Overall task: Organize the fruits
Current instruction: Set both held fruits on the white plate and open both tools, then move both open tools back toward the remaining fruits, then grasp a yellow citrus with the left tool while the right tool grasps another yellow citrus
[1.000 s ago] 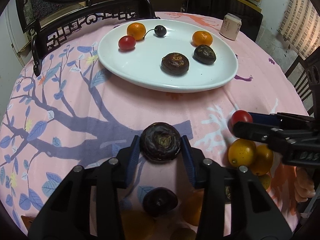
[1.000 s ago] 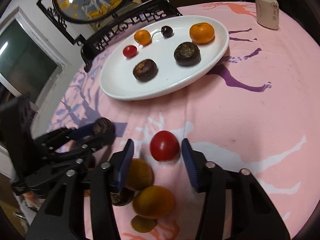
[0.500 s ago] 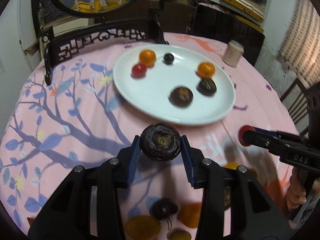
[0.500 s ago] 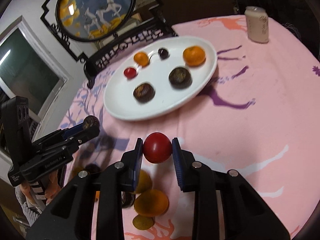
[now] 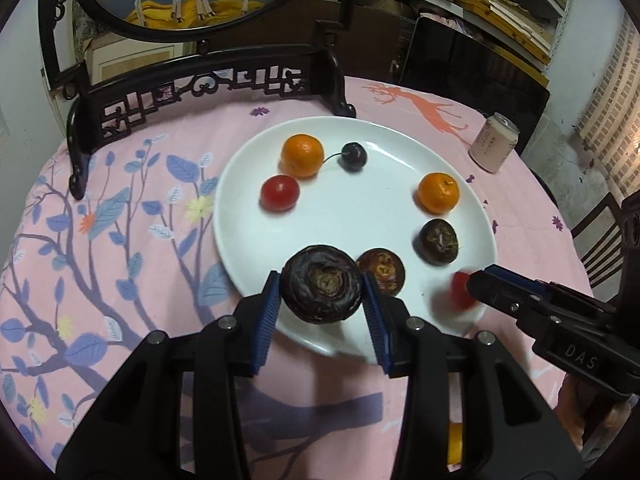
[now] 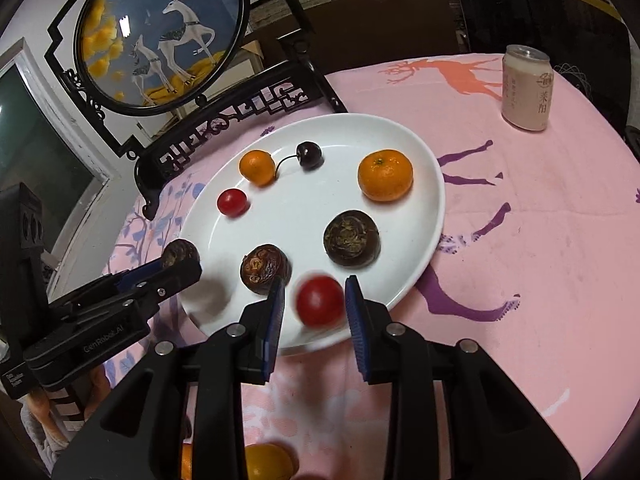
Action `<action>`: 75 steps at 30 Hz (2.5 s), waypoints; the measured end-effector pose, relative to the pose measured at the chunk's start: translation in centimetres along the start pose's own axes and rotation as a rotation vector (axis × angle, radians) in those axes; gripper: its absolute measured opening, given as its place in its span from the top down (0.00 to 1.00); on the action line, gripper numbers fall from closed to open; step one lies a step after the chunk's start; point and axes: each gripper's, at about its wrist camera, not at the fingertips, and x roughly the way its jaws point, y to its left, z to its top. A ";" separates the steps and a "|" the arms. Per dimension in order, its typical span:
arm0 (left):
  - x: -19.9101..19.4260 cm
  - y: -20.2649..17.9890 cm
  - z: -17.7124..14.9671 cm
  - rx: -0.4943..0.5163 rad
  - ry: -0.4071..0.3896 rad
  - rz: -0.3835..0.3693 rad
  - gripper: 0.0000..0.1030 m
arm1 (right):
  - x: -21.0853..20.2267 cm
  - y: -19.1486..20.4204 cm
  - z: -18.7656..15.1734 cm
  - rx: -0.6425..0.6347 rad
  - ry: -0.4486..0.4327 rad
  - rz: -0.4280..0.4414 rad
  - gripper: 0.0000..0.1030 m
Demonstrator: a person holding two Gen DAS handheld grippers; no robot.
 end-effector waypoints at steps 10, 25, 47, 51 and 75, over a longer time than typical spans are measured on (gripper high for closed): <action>-3.2 0.5 -1.9 0.009 -0.068 -0.002 0.48 | -2.6 0.1 -1.4 0.014 -0.032 0.055 0.63; -7.2 3.2 -10.1 0.059 -0.009 -0.044 0.40 | -5.9 0.7 -7.4 -0.024 0.010 0.117 0.56; -7.4 3.3 -15.4 0.131 0.065 0.036 0.37 | -5.6 0.8 -7.6 -0.024 0.025 0.112 0.56; -7.0 2.4 -15.0 0.177 0.036 0.084 0.54 | -5.6 0.8 -7.6 -0.024 0.024 0.111 0.56; -8.1 3.2 -14.8 0.116 -0.019 0.033 0.65 | -3.4 2.8 -9.0 -0.096 0.150 0.149 0.56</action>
